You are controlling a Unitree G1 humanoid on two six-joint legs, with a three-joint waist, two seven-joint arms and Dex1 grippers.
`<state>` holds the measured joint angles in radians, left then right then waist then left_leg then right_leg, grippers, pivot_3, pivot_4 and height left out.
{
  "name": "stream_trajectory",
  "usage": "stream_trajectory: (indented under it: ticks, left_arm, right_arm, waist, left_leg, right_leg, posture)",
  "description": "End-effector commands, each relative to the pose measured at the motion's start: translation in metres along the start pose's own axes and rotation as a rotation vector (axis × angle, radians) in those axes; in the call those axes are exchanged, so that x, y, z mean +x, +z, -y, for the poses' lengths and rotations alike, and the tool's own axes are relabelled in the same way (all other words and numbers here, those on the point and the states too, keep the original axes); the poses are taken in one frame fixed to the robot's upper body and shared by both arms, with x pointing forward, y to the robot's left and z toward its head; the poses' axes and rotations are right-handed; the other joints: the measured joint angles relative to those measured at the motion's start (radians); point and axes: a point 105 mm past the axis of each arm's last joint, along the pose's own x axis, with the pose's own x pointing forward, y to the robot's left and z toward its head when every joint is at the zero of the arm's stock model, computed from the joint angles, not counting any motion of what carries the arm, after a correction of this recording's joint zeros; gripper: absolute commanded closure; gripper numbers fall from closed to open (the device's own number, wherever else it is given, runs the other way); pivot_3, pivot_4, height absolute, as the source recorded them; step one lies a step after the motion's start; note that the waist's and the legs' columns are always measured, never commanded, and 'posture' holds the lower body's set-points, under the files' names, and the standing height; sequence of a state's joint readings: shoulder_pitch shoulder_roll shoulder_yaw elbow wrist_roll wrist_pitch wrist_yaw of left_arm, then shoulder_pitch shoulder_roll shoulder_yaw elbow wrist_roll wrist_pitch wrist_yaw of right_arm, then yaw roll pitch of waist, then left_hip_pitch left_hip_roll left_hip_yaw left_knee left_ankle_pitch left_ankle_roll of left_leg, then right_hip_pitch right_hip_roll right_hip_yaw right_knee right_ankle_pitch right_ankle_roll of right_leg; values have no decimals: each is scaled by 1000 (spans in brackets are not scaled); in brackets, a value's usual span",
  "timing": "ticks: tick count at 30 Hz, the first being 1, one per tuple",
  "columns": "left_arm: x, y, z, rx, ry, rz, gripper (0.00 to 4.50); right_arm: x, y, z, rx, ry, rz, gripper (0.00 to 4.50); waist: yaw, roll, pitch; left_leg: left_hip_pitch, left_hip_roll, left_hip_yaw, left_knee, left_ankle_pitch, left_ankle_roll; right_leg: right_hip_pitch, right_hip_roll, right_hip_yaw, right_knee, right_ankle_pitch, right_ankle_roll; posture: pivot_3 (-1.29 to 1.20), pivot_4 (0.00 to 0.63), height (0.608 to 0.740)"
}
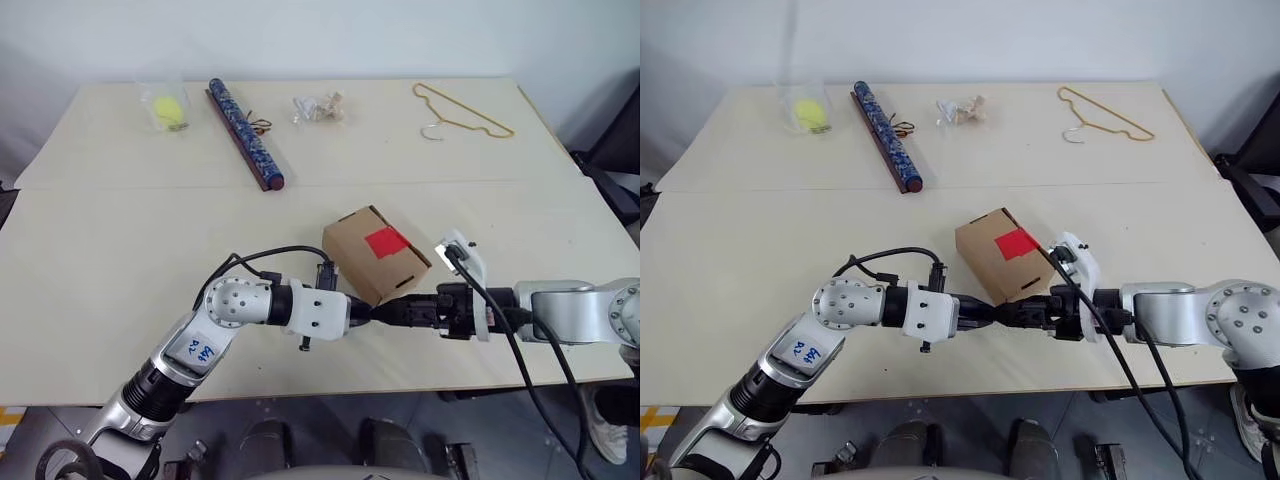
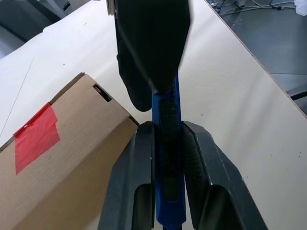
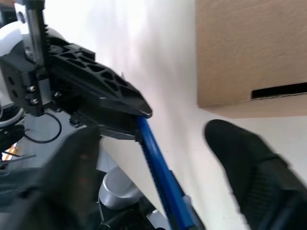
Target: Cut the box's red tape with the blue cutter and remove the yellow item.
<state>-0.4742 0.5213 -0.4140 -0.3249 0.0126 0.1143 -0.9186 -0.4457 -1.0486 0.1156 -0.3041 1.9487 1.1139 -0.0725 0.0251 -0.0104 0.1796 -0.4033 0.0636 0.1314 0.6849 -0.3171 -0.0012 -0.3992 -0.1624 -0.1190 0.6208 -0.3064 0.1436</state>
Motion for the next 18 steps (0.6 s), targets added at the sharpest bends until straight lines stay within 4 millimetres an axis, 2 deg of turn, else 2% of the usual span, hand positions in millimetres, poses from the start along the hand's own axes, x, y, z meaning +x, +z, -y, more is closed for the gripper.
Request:
stream_trajectory:
  ticks: [1,17,18]
  left_arm:
    - [2,9,-4,27,20,19,4016]
    - [3,10,-1,33,0,21,4016]
    - [3,10,-1,34,-2,21,4016]
  right_arm:
    - [-1,-1,-4,21,41,0,1891]
    - [1,-10,0,55,51,-40,1891]
    - [1,-10,0,59,52,-39,2282]
  waist:
    - [1,0,0]
    - [1,0,0]
    - [0,0,0]
  left_leg:
    - [0,0,0,0,0,0]
    - [-1,0,0,0,0,0]
    - [-1,0,0,0,0,0]
  right_leg:
    - [0,0,0,0,0,0]
    - [0,0,-1,0,0,0]
    - [0,0,-1,0,0,0]
  posture:
    - [0,150,740]
    - [0,150,740]
    - [0,150,740]
